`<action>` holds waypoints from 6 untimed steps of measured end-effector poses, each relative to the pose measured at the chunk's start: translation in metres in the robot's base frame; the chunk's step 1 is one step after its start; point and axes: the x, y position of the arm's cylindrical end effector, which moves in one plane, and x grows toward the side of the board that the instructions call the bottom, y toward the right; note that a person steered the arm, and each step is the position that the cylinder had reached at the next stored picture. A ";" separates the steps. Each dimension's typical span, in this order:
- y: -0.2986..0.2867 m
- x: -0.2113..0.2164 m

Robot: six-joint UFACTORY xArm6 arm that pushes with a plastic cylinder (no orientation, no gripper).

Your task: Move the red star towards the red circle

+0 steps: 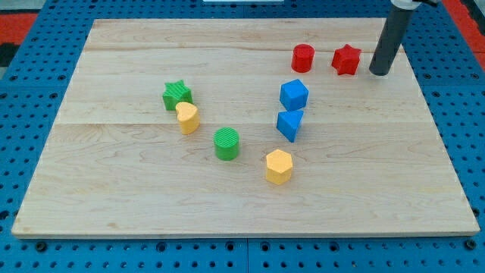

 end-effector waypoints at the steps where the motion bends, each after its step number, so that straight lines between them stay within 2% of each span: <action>1: 0.000 0.002; 2: 0.001 0.002; 3: 0.052 -0.003; 4: 0.054 -0.024; 5: 0.013 -0.037; 6: -0.064 -0.040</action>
